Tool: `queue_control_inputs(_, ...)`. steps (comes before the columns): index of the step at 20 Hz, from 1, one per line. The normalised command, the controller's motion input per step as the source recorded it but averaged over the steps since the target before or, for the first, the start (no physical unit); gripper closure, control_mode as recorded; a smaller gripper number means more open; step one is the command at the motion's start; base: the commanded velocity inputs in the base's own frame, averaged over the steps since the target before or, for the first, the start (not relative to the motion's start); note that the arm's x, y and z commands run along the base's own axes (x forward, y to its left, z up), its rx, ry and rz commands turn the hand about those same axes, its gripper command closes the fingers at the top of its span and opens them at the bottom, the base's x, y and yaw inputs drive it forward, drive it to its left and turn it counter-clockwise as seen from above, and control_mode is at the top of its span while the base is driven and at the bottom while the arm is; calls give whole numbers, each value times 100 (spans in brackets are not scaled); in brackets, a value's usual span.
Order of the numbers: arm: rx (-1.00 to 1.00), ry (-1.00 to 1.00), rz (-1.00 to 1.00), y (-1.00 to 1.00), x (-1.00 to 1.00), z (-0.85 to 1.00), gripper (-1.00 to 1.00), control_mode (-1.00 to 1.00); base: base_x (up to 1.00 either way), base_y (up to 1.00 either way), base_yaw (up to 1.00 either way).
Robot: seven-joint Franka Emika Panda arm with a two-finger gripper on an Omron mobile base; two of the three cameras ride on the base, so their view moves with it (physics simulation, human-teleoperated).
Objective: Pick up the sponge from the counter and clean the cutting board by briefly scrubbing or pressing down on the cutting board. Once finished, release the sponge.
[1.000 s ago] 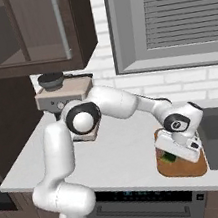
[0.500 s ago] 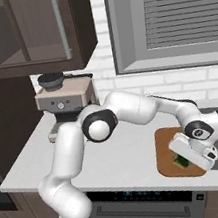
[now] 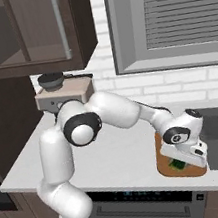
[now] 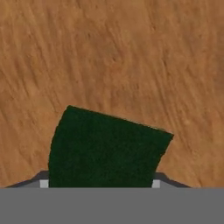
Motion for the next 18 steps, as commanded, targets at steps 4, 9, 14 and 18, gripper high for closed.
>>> queue_control_inputs(4, -31, 0, -10, 84, 0, -100, 100, -100, 0, 0, 0)
queue_control_inputs(9, 1, 1, 0, 1, -6, -100, 100, -100, 0, 0, 0)
queue_control_inputs(14, 12, -1, 0, -24, -46, -100, 100, -100, 0, 0, 0)
queue_control_inputs(18, 6, -2, -6, -5, -16, -37, 100, -100, 0, 0, 0)
